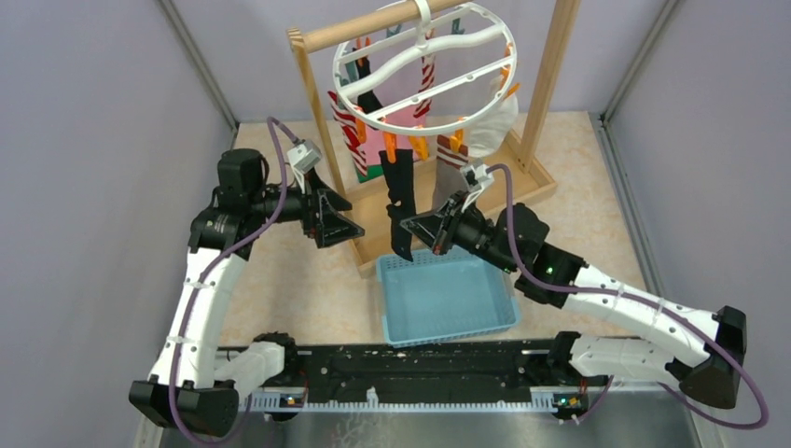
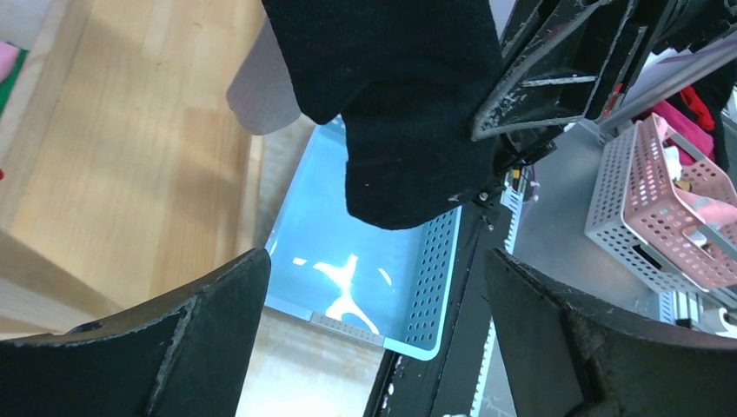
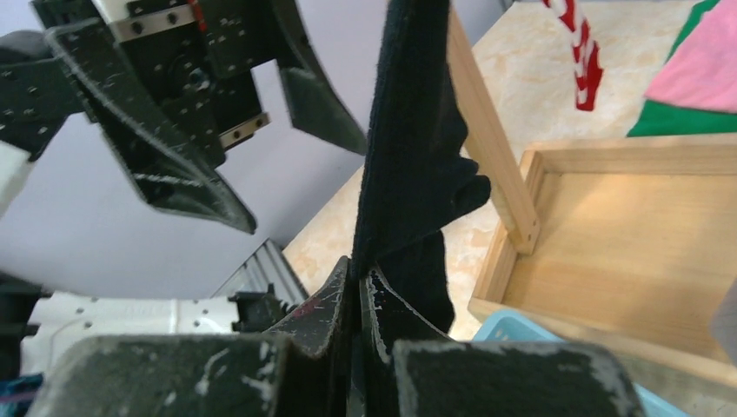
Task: Remove the socks clipped to the hanger
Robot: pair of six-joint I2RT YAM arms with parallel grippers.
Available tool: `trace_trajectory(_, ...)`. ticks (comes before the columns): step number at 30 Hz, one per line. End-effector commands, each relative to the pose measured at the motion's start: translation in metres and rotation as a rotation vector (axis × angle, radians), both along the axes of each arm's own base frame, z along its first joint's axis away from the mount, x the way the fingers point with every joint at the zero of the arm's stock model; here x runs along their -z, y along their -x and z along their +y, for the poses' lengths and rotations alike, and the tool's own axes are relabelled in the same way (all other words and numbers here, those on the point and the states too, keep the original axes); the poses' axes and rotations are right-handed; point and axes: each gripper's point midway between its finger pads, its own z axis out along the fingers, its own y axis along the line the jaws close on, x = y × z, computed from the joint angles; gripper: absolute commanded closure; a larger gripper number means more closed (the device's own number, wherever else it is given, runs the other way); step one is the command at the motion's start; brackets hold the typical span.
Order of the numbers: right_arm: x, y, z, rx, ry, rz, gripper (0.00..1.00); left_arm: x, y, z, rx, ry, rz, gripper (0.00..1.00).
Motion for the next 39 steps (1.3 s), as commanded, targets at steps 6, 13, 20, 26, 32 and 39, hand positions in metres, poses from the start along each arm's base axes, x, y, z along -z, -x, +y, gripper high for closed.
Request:
trace_trajectory(6, -0.031, 0.049, 0.014, -0.266, -0.120, 0.010, 1.00, -0.004, -0.003, -0.023, 0.081, 0.057, 0.023, 0.01)
trace_trajectory(13, -0.038, 0.063, 0.023, -0.362, -0.175, 0.037, 1.00, -0.008, 0.000, -0.034, 0.141, 0.103, 0.102, 0.01)
trace_trajectory(20, -0.042, 0.061, 0.026, -0.360, -0.196, 0.035, 1.00, -0.018, 0.010, -0.045, 0.219, 0.170, 0.189, 0.01)
trace_trajectory(26, -0.044, 0.063, 0.029, -0.379, -0.195, 0.032, 1.00, -0.022, 0.018, -0.047, 0.261, 0.207, 0.243, 0.01)
trace_trajectory(32, -0.036, 0.061, 0.032, -0.378, -0.178, 0.041, 1.00, -0.028, 0.022, -0.047, 0.264, 0.225, 0.245, 0.05)
trace_trajectory(39, -0.027, 0.050, 0.028, -0.309, -0.137, 0.050, 1.00, -0.037, 0.018, -0.047, 0.247, 0.220, 0.165, 0.70)
